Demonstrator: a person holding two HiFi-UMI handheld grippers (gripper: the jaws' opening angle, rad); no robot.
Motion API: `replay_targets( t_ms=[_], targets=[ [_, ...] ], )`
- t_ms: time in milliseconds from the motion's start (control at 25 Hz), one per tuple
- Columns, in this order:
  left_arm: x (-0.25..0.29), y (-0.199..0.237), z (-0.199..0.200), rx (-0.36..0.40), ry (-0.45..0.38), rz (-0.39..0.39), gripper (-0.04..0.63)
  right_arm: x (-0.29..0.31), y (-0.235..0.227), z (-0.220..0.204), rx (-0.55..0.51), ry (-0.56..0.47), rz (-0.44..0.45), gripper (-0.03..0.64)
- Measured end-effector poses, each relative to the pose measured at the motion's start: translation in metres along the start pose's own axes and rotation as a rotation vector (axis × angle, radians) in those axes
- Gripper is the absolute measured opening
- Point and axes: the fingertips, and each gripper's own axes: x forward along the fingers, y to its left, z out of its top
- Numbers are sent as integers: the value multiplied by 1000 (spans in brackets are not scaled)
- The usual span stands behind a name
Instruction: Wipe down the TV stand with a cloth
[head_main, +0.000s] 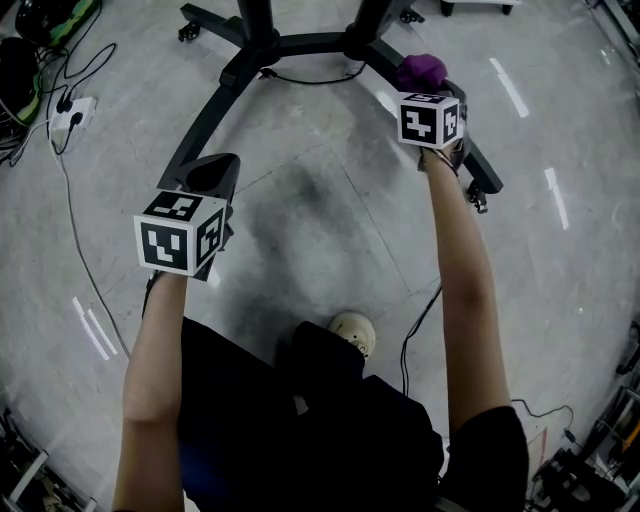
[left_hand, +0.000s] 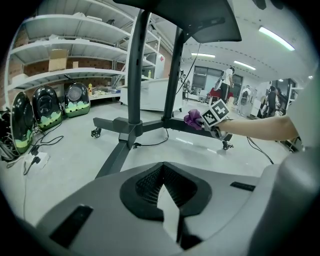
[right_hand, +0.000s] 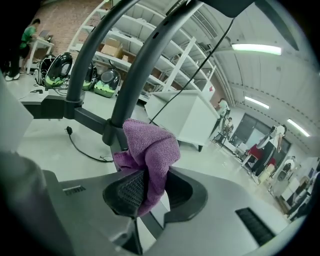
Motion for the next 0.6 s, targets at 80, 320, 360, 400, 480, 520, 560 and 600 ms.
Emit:
replay_targets(
  t_ms=[80,320,360,400,480,520,560,600],
  targets=[
    [2,-4,1,4,0,-6,6,-3,-6,-7,1,12,-5,100],
    [7,-16,4,12,-1,-25,6,-13,-18,-24,3,23,-15,101],
    [8,-17,5,13,-2,-28,6,-14,-20,-26,4,24,-16,100],
    [10,-19,5,14,-2,-32,6,-16,-22,-29,7,25,-17,100],
    [13,-23,5,14,0,-40,6,-20,-26,-35,14,29,-17,100],
    [14,-25,5,14,1,-44,6,-22,-29,-39,15,31,-18,100],
    [16,-27,5,14,2,-48,6,-23,-32,-42,14,33,-19,100],
    [18,-29,6,15,4,-52,6,-25,-35,-45,12,36,-21,100]
  ],
)
